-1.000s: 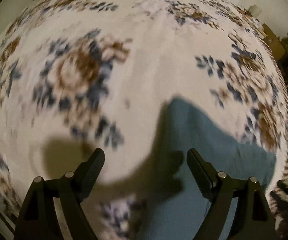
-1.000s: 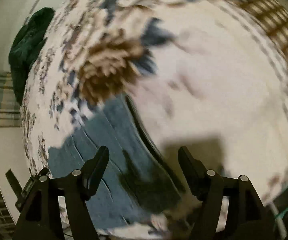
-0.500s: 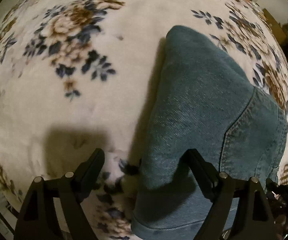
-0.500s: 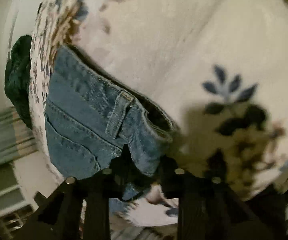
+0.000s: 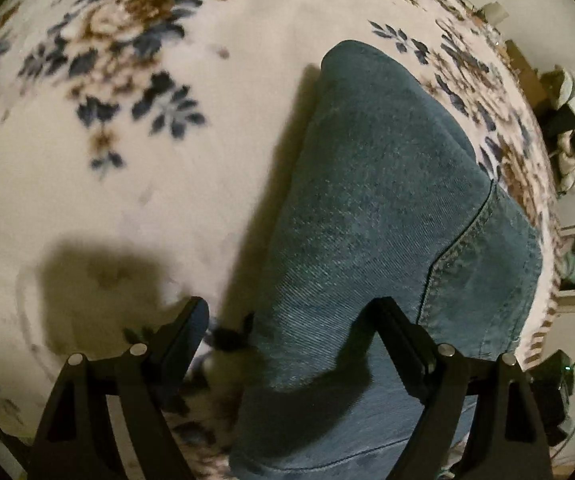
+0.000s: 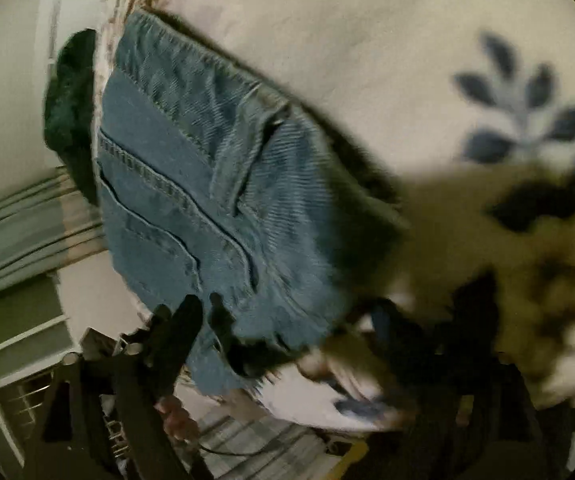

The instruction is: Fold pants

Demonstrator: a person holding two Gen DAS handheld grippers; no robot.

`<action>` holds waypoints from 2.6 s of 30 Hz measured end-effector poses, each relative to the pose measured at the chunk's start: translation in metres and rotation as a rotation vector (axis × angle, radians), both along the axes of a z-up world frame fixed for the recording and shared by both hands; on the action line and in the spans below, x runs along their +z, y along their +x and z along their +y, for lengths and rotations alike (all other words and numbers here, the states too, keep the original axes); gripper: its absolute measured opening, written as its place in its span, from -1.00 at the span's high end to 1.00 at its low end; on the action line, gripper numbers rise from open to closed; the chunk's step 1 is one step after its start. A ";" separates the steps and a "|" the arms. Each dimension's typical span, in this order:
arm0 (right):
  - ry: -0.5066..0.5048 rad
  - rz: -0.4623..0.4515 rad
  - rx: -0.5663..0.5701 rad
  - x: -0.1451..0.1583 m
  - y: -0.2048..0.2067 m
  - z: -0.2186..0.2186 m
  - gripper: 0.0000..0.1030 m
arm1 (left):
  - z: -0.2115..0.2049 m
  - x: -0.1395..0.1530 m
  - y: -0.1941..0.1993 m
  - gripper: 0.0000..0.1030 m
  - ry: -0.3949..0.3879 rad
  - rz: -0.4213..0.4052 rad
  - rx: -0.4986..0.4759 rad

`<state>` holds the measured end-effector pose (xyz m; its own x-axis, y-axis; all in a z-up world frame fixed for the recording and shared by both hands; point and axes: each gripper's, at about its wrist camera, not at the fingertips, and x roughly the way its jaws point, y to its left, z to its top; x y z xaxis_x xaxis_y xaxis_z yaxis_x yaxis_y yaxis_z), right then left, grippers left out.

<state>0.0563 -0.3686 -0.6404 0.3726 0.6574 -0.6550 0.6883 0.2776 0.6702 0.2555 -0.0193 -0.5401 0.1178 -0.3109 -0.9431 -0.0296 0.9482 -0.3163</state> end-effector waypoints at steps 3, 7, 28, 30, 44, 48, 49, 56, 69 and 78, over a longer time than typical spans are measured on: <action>0.049 -0.072 -0.047 -0.003 0.008 0.011 -0.93 | 0.003 -0.002 -0.003 -0.66 -0.032 0.003 0.007; 0.062 -0.094 -0.042 -0.009 0.024 0.031 -0.92 | 0.003 -0.002 -0.002 -0.66 -0.044 0.004 0.000; -0.076 -0.155 0.027 0.004 0.049 0.088 0.24 | -0.013 0.005 -0.001 0.15 -0.102 -0.069 -0.045; -0.090 -0.155 0.022 0.009 0.060 0.093 0.30 | -0.013 0.010 -0.004 0.41 -0.114 -0.075 -0.041; -0.129 -0.245 0.064 0.106 0.053 0.058 0.43 | -0.019 0.095 -0.018 0.69 -0.162 -0.137 0.023; -0.132 -0.274 0.074 0.139 0.052 0.041 0.43 | -0.027 0.128 -0.012 0.69 -0.156 -0.159 0.024; -0.133 -0.281 0.077 0.149 0.056 0.039 0.43 | -0.030 0.136 -0.008 0.69 -0.155 -0.162 0.028; -0.156 -0.346 0.090 0.211 0.100 0.022 0.43 | -0.047 0.192 0.037 0.69 -0.157 -0.220 0.033; -0.277 -0.418 0.052 0.266 0.291 -0.002 0.43 | -0.062 0.189 0.226 0.69 -0.216 -0.269 -0.008; -0.251 -0.416 0.041 0.190 0.419 -0.019 0.43 | -0.072 0.122 0.331 0.68 -0.171 -0.254 -0.028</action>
